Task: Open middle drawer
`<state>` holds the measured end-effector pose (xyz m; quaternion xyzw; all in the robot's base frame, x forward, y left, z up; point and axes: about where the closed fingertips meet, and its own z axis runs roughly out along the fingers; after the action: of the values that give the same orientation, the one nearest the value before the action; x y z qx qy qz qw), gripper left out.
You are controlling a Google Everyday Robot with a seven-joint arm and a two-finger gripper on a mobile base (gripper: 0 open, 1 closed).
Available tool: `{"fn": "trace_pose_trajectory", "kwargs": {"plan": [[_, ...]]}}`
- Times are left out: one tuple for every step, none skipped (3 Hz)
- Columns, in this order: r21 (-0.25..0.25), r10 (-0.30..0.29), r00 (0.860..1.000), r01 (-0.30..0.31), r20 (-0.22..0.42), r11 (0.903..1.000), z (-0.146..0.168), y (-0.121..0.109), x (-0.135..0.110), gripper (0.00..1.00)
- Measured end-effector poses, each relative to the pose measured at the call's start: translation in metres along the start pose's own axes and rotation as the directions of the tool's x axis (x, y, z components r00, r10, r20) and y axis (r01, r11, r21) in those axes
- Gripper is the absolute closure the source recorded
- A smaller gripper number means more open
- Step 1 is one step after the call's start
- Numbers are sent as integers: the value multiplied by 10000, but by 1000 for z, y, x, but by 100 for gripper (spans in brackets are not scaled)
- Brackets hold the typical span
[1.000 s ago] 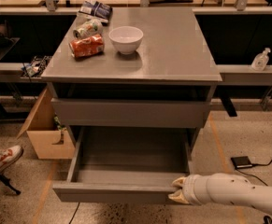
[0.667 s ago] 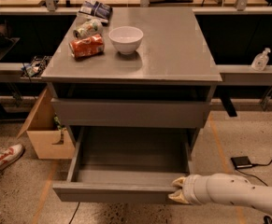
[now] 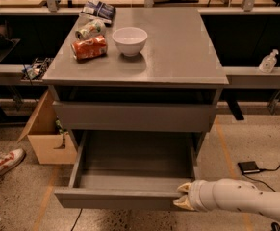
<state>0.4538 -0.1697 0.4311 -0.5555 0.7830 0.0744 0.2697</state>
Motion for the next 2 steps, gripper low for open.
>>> {"fn": "trace_pose_trajectory", "kwargs": {"plan": [[0, 0, 10000, 0, 0, 10000, 0, 0, 0, 100], [0, 1, 10000, -1, 0, 10000, 0, 0, 0, 100]]}}
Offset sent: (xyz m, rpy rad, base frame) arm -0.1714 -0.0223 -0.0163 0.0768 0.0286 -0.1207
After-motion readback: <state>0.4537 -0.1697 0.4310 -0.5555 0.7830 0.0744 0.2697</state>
